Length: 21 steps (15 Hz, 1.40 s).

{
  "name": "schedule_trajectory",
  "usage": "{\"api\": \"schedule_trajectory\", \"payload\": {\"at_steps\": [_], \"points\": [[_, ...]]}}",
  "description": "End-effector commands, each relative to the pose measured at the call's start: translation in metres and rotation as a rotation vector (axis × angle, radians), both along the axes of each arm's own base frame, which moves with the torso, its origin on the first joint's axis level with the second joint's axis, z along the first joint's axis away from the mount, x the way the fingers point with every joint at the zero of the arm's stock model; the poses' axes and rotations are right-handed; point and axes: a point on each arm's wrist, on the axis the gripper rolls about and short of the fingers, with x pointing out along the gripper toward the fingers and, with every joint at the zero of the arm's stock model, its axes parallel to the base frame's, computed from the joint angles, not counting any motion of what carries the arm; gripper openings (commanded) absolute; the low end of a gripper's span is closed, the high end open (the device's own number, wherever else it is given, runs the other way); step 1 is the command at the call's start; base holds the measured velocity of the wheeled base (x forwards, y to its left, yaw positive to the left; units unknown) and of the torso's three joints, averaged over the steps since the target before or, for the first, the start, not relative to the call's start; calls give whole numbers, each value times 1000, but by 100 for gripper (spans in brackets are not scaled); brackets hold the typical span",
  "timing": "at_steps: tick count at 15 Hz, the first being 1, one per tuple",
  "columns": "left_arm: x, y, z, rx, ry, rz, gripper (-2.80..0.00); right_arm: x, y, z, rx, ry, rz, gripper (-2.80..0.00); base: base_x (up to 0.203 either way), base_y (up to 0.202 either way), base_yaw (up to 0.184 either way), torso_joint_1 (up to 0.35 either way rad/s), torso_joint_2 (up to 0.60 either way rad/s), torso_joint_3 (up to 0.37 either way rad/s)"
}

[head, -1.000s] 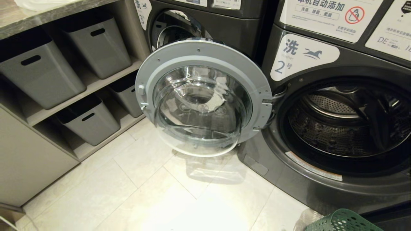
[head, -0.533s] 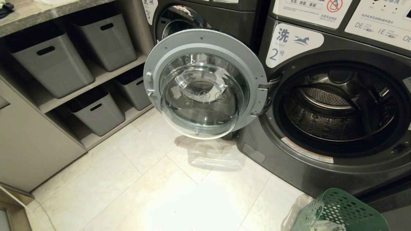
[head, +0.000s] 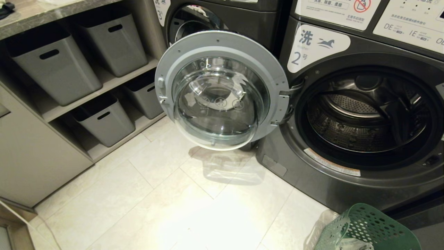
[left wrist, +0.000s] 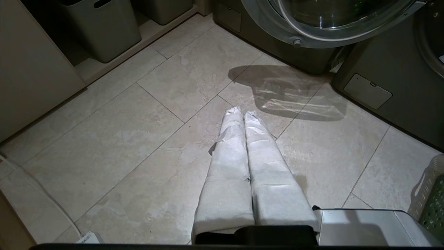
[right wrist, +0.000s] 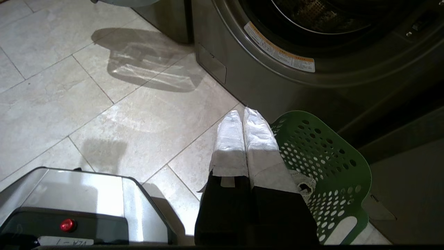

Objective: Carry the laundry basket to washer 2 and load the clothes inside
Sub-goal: Place the clothes into the washing machine

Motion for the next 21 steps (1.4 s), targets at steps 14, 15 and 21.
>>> {"api": "schedule_trajectory", "payload": {"at_steps": [14,15,21], "points": [[0,0,0,-1,1,0,-280,249,-45,3,318,869,-390,-280,0,0,0,0,0,0],[0,0,0,-1,0,1,-280,261,-50,-11,350,872,-415,-280,0,0,0,0,0,0],[0,0,0,-1,3,0,-280,296,-99,-64,522,874,-661,-280,0,0,0,0,0,0]]}}
